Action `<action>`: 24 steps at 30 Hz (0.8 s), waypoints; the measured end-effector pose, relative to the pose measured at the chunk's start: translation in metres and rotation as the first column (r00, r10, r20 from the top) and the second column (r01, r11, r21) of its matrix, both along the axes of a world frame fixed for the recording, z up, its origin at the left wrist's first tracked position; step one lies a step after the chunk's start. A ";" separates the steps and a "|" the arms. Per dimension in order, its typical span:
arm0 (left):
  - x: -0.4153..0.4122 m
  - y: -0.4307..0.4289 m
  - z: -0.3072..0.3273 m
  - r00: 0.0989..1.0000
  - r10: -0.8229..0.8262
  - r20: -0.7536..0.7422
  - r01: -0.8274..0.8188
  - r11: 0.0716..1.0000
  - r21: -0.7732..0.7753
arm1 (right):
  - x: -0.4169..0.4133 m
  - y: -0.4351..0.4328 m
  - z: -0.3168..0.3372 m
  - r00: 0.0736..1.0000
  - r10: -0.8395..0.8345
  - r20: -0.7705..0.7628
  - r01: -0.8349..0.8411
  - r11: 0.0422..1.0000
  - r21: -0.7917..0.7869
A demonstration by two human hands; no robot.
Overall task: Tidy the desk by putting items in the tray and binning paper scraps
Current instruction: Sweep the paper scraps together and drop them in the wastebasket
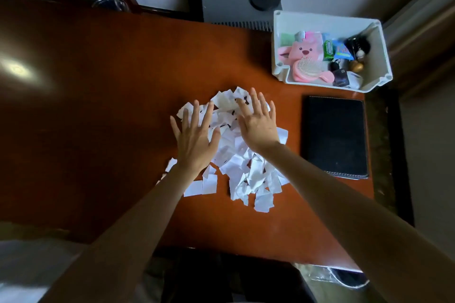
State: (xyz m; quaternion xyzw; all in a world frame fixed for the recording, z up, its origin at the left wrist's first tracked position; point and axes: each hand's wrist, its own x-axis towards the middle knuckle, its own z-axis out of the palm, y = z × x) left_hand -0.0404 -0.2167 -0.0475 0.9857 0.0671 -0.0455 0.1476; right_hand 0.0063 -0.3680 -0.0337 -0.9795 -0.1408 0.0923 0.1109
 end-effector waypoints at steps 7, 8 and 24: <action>-0.102 0.003 -0.007 0.942 0.303 -0.148 -0.300 0.953 0.042 | -0.088 -0.002 -0.004 0.984 0.170 -0.058 -0.170 0.985 0.008; -0.111 0.003 -0.011 0.928 0.329 -0.173 -0.327 0.944 0.043 | -0.099 -0.001 -0.010 0.985 0.161 -0.065 -0.162 0.987 -0.004; -0.111 -0.049 -0.045 0.995 0.008 0.102 -0.006 1.000 -0.024 | -0.104 -0.062 -0.026 0.949 -0.073 0.307 0.023 0.986 0.163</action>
